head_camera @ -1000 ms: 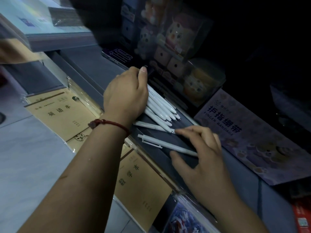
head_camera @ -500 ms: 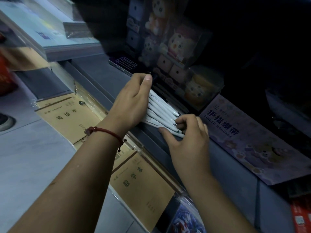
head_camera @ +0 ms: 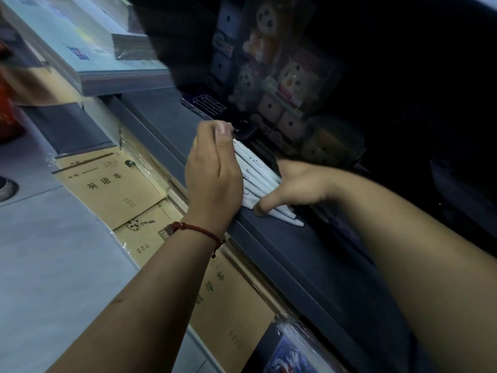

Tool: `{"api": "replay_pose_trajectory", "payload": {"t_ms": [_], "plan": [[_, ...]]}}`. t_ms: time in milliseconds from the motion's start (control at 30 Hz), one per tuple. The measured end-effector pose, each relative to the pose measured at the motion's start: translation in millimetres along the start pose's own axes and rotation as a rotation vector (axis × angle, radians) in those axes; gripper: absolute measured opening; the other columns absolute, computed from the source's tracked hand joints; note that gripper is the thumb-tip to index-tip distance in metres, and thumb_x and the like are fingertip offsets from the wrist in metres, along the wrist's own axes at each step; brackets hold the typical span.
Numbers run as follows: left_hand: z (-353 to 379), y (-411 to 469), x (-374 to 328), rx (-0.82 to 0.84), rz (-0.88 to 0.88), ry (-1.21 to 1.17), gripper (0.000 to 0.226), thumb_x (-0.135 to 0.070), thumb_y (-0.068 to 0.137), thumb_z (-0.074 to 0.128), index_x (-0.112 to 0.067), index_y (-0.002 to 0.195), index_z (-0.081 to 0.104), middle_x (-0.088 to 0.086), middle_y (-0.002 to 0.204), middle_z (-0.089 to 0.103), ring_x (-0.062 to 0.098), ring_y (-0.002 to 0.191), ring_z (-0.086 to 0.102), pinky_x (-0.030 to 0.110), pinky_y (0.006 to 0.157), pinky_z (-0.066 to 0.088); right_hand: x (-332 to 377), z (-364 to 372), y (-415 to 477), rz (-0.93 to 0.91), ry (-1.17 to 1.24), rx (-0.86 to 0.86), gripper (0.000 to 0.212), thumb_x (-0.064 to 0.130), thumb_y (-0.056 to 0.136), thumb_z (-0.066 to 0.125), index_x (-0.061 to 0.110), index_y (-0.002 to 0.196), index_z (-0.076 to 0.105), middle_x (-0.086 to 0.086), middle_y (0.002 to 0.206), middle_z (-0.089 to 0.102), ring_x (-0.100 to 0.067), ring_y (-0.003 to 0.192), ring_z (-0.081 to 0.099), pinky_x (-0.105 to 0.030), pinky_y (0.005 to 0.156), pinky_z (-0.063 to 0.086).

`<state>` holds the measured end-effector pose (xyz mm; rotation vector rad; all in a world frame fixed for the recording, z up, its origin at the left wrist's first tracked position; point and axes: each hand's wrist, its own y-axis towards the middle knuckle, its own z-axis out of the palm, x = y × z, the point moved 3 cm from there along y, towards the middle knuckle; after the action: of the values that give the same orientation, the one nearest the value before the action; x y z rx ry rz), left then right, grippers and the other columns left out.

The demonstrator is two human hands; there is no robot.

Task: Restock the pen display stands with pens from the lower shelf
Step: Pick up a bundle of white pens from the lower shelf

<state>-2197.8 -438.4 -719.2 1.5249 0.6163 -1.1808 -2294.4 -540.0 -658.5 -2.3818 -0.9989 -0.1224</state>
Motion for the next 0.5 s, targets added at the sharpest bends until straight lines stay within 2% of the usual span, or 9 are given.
{"api": "replay_pose_trajectory", "payload": {"t_ms": [67,100,200,267,333,433,500], "plan": [[1.0,1.0,0.4,-0.002,-0.005,0.005,0.036,-0.028,0.111,0.030,-0.009,0.109,0.061,-0.005,0.100,0.066,0.011,0.087,0.060,0.021,0.073,0.044,3.9,-0.9,6.8,0.024,-0.048,0.036,0.030,0.027,0.070,0.087,0.017,0.093,0.071,0.001,0.087,0.075,-0.020,0.084,0.073,-0.027,0.071,0.057],[1.1,0.9,0.0,-0.001,-0.006,0.007,0.036,-0.028,0.111,0.030,-0.010,0.108,0.060,-0.004,0.099,0.067,0.011,0.087,0.061,0.025,0.075,0.046,7.7,-1.1,7.6,0.036,-0.084,0.050,0.035,0.030,0.069,0.086,0.017,0.097,0.069,0.001,0.090,0.074,-0.021,0.086,0.071,-0.028,0.070,0.057],[0.9,-0.4,-0.8,0.014,-0.004,0.022,0.036,-0.032,0.111,0.029,-0.012,0.106,0.059,0.002,0.097,0.068,0.015,0.087,0.062,0.036,0.077,0.049,19.4,-0.1,6.0,0.113,-0.282,0.061,0.070,0.042,0.073,0.081,0.015,0.126,0.045,0.002,0.107,0.061,-0.019,0.095,0.062,-0.028,0.068,0.047],[1.6,-0.5,-0.5,0.053,0.003,0.069,0.036,-0.035,0.110,0.029,-0.013,0.105,0.058,0.001,0.095,0.067,0.017,0.087,0.061,0.040,0.079,0.049,22.3,3.6,7.6,0.124,-0.363,0.049,0.080,0.036,0.076,0.079,0.012,0.137,0.032,0.000,0.103,0.056,-0.020,0.091,0.059,-0.027,0.062,0.044],[5.0,0.3,-0.1,0.126,0.017,0.185,0.034,-0.036,0.110,0.031,-0.015,0.105,0.058,-0.004,0.095,0.063,0.016,0.089,0.058,0.043,0.087,0.048,22.0,6.0,8.3,0.122,-0.353,0.034,0.076,0.029,0.078,0.078,0.011,0.135,0.031,0.000,0.097,0.054,-0.017,0.082,0.059,-0.026,0.056,0.042],[11.0,1.4,1.0,0.251,0.020,0.374,0.034,-0.036,0.109,0.036,-0.014,0.119,0.061,0.000,0.117,0.063,0.022,0.113,0.058,0.049,0.112,0.038,19.8,5.2,6.1,0.130,-0.290,0.009,0.068,0.026,0.077,0.078,0.014,0.127,0.033,0.000,0.094,0.056,-0.014,0.079,0.059,-0.026,0.055,0.041],[12.2,3.5,3.8,0.300,0.022,0.453,0.034,-0.028,0.106,0.043,-0.010,0.132,0.058,0.008,0.139,0.057,0.027,0.130,0.052,0.046,0.117,0.034,19.3,3.9,4.7,0.130,-0.263,-0.002,0.065,0.025,0.077,0.079,0.015,0.122,0.033,0.000,0.093,0.056,-0.013,0.076,0.058,-0.025,0.053,0.040]]}}
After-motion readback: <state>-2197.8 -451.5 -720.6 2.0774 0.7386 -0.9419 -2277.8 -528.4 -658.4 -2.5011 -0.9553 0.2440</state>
